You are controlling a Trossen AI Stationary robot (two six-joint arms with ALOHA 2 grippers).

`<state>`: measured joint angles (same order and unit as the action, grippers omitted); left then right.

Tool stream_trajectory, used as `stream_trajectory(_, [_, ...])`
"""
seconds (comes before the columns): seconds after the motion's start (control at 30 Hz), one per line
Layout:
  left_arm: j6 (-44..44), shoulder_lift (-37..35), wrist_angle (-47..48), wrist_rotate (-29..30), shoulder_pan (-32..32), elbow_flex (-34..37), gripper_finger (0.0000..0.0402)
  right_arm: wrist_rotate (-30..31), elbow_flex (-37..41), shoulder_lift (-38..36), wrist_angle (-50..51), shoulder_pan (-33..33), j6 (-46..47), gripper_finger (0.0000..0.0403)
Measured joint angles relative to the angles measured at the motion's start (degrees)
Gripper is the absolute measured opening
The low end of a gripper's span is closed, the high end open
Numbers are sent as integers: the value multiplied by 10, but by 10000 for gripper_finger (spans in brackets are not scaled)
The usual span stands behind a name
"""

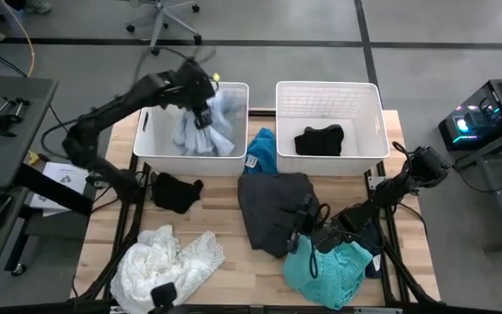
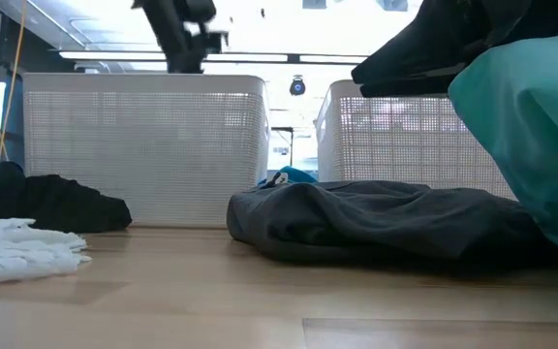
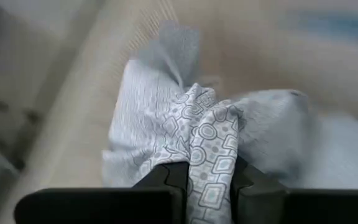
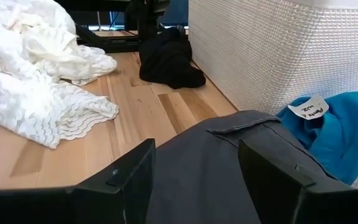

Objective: Sort clothes
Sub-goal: Put the light blue patient gown into the left white bin

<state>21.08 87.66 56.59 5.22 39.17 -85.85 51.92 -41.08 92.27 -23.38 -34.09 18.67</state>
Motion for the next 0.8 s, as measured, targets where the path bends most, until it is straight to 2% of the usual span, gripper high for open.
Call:
stream_trajectory(0.17, [0,76,28,-37,2,47,25,0,0,0,8,0,24,215])
stream_trajectory(0.47, [4,187,-77,-32,-6,161,31,0,0,0,18,0,34,215])
stream_trajectory(0.63, [-17,207,-89,-29,-6,173,39,1,0,0,18,0,34,215])
stream_trajectory(0.8, [-48,182,-96,-29,-6,171,83,1,0,0,18,0,36,215])
